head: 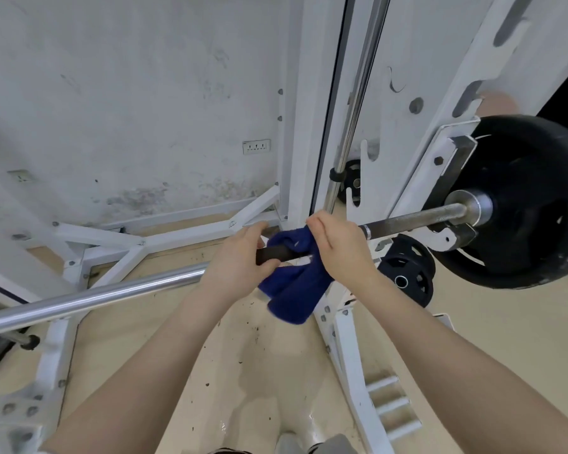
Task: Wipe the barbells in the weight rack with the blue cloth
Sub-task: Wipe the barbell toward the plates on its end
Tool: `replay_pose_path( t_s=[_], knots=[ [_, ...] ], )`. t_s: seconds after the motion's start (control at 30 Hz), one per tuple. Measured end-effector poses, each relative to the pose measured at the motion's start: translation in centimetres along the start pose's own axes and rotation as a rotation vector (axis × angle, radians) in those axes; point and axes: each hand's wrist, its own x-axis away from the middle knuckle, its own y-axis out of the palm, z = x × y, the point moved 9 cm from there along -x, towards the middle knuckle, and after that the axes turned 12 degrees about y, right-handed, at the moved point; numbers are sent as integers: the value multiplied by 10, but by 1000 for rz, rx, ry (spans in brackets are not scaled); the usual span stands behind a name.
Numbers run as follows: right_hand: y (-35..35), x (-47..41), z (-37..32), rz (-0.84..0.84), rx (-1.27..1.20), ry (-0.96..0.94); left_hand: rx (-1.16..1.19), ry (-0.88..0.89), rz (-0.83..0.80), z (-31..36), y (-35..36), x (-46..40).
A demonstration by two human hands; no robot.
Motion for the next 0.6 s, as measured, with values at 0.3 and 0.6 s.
replay_pose_path(
  t_s=[0.3,0.6],
  knots=[
    [53,37,22,-689,-1173,564,231,349,-222,48,10,35],
    [114,61,84,-540,-607,880,29,213,-86,-6,-12,62]
  ],
)
